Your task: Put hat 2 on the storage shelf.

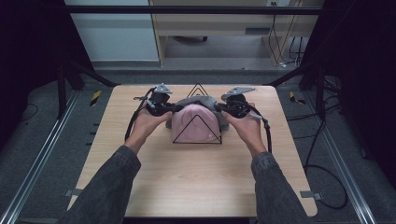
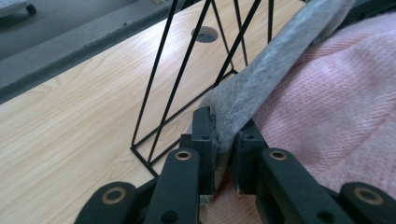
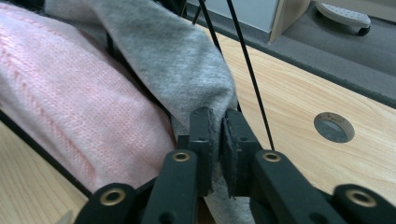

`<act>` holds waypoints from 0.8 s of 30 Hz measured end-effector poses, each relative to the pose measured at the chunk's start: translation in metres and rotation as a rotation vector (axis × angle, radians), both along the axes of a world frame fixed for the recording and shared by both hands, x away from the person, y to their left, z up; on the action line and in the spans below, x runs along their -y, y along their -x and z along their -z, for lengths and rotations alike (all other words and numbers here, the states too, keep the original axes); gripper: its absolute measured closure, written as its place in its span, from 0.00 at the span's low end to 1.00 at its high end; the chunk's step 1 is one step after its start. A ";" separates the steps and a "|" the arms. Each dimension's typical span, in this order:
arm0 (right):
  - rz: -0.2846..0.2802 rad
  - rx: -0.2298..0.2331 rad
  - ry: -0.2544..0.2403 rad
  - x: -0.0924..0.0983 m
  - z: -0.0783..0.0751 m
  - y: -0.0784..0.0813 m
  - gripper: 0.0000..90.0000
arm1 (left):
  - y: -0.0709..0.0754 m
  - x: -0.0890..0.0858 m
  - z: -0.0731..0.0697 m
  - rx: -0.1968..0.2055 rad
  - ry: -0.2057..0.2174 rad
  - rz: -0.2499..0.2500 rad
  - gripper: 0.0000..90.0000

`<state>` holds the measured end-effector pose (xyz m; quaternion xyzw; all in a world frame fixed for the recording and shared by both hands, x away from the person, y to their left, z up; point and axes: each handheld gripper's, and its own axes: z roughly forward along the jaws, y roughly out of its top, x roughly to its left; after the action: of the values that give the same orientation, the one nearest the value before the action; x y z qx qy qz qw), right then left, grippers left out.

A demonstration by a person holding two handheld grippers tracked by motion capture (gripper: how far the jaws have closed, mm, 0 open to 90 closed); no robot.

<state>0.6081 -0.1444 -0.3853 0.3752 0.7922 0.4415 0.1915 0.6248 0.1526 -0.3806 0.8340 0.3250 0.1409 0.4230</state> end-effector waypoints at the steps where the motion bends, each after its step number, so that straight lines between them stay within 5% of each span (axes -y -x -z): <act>1: 0.000 0.003 -0.006 0.001 0.000 0.001 0.89 | 0.001 0.000 0.000 0.004 0.007 -0.003 0.87; 24: 0.036 0.020 -0.022 0.003 -0.008 0.005 0.67 | 0.011 0.000 -0.007 0.079 -0.033 -0.029 0.75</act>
<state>0.6034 -0.1476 -0.3777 0.3871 0.7784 0.4504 0.2034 0.6137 0.1527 -0.3731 0.8298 0.3179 0.1853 0.4195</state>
